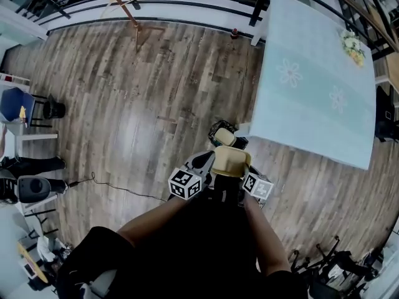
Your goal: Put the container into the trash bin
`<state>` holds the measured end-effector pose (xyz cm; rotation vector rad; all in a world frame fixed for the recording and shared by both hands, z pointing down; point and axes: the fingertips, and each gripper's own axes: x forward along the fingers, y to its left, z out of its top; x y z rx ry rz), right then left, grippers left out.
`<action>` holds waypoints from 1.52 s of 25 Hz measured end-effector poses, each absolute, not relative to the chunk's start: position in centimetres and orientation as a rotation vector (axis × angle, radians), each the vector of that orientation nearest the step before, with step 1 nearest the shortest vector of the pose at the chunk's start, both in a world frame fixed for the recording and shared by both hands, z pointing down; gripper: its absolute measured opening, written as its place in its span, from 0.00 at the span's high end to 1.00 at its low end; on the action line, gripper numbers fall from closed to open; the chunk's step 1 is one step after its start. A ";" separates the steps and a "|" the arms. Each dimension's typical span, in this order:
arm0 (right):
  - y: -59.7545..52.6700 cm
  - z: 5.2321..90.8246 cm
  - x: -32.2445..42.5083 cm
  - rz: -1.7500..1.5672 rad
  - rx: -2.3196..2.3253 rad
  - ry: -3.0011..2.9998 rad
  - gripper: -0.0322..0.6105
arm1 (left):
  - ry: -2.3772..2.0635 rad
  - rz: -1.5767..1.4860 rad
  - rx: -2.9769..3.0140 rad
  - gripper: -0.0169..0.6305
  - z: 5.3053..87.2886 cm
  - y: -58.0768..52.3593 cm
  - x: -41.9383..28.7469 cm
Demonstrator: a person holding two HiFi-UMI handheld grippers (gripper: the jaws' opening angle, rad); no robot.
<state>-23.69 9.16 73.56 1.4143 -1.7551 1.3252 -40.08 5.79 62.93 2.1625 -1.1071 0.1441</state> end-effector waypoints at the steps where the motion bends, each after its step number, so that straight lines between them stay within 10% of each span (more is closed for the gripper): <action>1: 9.2 74.0 -23.5 1.331 1.431 -1.740 0.89 | -1.099 0.156 2.162 0.95 63.2 5.8 -40.2; 38: 8.1 91.7 -20.2 1.677 1.775 -1.438 0.77 | -1.035 0.346 2.064 0.95 72.0 10.4 -41.1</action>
